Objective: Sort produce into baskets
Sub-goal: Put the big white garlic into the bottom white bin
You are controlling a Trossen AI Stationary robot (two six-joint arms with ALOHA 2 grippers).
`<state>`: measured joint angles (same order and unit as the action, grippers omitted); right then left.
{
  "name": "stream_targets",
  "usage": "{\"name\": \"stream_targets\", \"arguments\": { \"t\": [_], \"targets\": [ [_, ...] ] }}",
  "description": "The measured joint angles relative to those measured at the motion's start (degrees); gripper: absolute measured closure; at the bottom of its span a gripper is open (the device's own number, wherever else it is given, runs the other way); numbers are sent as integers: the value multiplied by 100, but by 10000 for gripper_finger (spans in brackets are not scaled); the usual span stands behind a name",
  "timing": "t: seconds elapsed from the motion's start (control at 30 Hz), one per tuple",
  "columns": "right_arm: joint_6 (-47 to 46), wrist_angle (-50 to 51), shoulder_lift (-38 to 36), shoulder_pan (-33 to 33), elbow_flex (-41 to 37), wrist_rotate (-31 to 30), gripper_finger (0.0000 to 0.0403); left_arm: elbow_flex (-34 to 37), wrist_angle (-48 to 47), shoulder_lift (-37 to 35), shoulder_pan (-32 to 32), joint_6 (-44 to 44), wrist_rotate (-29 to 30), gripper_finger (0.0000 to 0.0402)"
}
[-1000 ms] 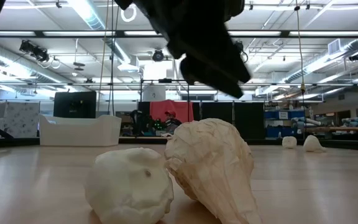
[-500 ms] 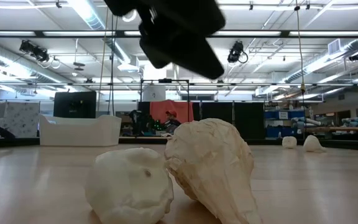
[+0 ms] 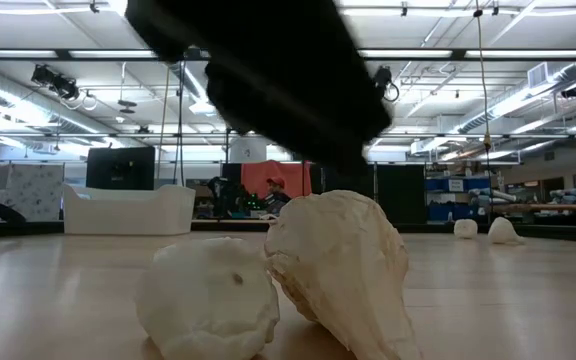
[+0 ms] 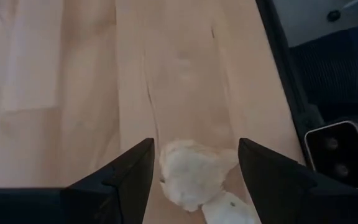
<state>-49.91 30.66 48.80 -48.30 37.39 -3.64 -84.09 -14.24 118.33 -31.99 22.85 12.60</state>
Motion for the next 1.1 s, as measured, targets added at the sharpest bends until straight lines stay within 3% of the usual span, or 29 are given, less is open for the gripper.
{"name": "stream_targets", "arguments": {
  "t": [0.93,1.1],
  "targets": [
    [-104,-43,81,-223,0,-280,238,-4,26,356,13,271,85,166],
    [-109,-44,81,-223,0,-275,238,-13,-310,364,52,477,49,197]
  ]
}}
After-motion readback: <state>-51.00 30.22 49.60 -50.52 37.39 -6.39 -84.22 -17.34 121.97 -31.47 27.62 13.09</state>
